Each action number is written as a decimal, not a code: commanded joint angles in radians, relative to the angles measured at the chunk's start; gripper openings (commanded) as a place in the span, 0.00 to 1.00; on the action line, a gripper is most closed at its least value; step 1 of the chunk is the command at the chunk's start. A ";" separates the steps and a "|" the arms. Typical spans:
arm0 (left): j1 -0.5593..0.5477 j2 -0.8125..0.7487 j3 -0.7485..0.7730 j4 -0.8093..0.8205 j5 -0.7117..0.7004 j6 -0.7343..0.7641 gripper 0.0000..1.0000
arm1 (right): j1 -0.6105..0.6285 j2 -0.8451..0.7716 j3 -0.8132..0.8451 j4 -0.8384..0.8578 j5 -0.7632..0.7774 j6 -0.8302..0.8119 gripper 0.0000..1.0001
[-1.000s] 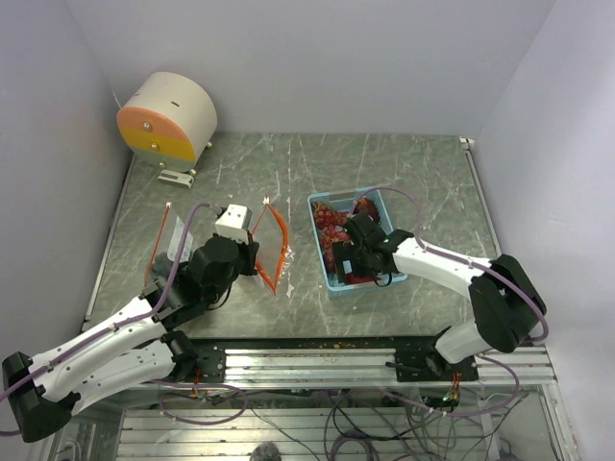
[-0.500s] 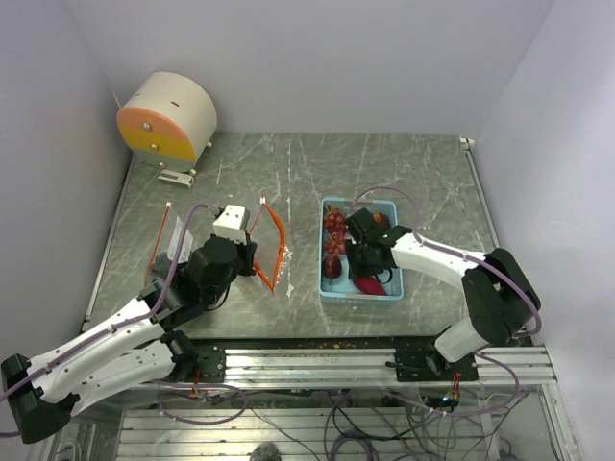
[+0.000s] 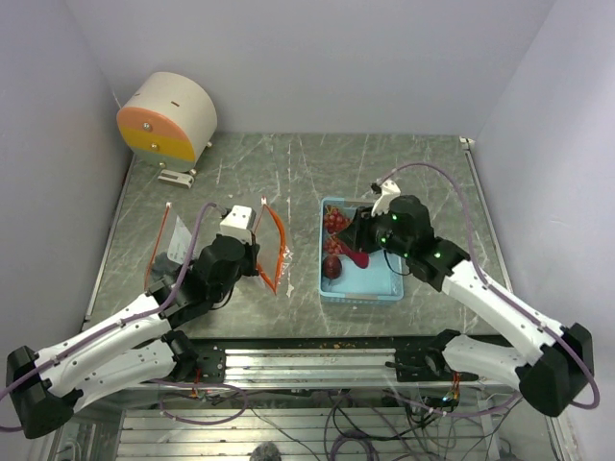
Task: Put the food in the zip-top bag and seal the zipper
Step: Pick up the fake vegetable from the bin, then place the fake vegetable in the zipper food storage bag.
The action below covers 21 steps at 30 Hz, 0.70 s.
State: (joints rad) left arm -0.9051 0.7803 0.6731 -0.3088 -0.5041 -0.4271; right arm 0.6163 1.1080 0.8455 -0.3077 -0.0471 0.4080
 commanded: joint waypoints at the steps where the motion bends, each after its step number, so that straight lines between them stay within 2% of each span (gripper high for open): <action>1: 0.001 0.031 -0.009 0.057 0.010 -0.011 0.07 | -0.003 -0.072 -0.080 0.398 -0.240 0.113 0.01; 4: -0.001 0.038 -0.010 0.066 0.021 -0.014 0.07 | -0.002 -0.063 -0.154 0.719 -0.336 0.248 0.01; 7: 0.001 0.039 -0.009 0.066 0.025 -0.016 0.07 | 0.000 0.017 -0.230 1.100 -0.386 0.428 0.01; 11: -0.001 0.037 -0.011 0.064 0.027 -0.017 0.07 | 0.046 0.188 -0.270 1.557 -0.359 0.600 0.00; 13: 0.001 0.037 -0.006 0.058 0.025 -0.015 0.07 | 0.075 0.260 -0.258 1.713 -0.350 0.658 0.00; 16: 0.001 0.037 -0.003 0.048 0.011 -0.009 0.07 | 0.128 0.328 -0.219 1.817 -0.348 0.669 0.00; 21: 0.001 0.039 -0.001 0.045 -0.010 0.004 0.07 | 0.196 0.352 -0.183 1.827 -0.334 0.657 0.00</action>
State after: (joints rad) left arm -0.9047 0.8192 0.6662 -0.2832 -0.4931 -0.4339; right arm 0.7780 1.4555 0.6186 1.3518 -0.3790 1.0382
